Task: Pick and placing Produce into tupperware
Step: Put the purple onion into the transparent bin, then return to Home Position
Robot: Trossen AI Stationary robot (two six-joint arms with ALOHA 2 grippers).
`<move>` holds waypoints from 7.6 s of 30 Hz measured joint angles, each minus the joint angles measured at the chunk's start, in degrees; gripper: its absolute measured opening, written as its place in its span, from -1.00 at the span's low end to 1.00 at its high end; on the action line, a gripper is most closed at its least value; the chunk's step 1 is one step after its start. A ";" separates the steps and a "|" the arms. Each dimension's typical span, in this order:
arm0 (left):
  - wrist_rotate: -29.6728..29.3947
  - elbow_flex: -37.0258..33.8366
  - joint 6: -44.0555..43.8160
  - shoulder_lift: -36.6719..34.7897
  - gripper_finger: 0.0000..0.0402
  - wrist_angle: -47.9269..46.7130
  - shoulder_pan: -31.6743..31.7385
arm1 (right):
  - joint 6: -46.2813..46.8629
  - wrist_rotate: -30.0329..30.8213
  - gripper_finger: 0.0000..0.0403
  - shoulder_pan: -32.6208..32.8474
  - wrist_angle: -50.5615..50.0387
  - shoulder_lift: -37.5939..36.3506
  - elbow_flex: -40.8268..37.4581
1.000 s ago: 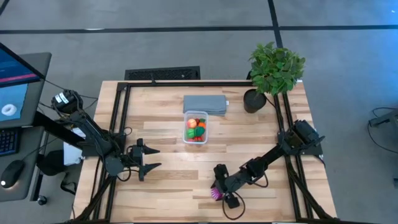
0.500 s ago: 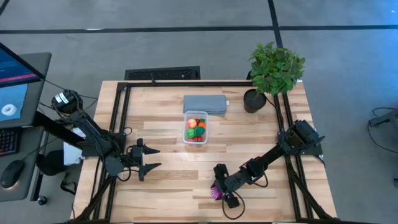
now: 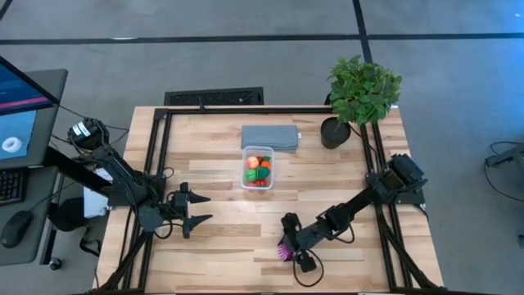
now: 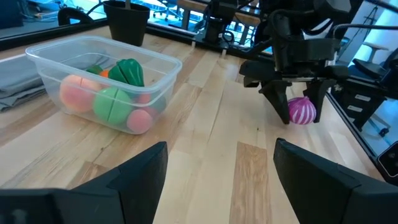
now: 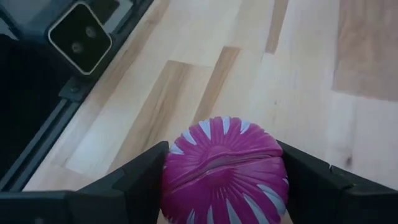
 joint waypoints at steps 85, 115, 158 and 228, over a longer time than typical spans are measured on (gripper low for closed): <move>-0.49 -0.02 0.10 0.00 0.40 -2.96 -0.02 | -11.53 -13.90 0.44 -43.26 1.52 -5.11 10.25; 1.11 -0.04 -0.47 0.00 0.40 -3.58 -0.02 | -11.48 -14.47 0.44 -45.60 -9.45 2.10 16.02; -2.51 -0.04 0.05 0.02 0.40 -3.39 -0.02 | -14.55 -17.75 0.86 -42.81 -20.46 -13.73 16.13; 43.41 -1.88 47.06 -24.75 0.40 7.55 44.26 | -14.53 -17.62 0.85 -41.82 -16.91 -93.71 -29.51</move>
